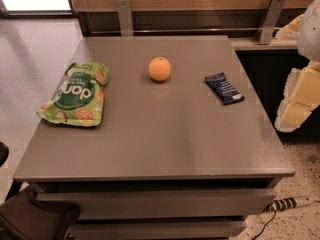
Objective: Move rxbar blueberry near green rice chip bag
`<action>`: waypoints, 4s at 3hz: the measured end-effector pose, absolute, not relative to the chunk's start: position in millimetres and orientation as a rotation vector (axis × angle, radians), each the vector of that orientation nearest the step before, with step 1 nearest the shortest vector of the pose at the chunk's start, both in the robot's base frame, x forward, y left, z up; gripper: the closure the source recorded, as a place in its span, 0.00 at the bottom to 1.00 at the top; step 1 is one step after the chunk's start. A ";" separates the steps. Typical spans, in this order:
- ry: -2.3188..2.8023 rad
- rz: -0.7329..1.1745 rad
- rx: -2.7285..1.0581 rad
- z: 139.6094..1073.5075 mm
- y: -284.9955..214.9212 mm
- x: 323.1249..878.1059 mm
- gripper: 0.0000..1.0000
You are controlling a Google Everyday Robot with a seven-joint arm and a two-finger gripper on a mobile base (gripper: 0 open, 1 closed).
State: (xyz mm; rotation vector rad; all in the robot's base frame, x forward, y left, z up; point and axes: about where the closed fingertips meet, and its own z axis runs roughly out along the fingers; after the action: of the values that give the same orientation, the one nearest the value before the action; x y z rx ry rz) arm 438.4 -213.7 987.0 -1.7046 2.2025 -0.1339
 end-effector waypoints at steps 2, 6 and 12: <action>2.231 -0.129 -1.609 981.1 -223.5 456.1 0.00; 2.096 0.070 -0.482 901.8 -302.4 601.5 0.00; 1.935 0.334 -0.403 839.1 -225.0 623.6 0.00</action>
Offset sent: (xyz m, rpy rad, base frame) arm 0.0436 -0.0240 -0.0177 0.0802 -0.0356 -0.1468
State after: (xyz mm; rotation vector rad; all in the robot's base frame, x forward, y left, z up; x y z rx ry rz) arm 623.6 -225.0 839.1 -0.4034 1.9352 0.3338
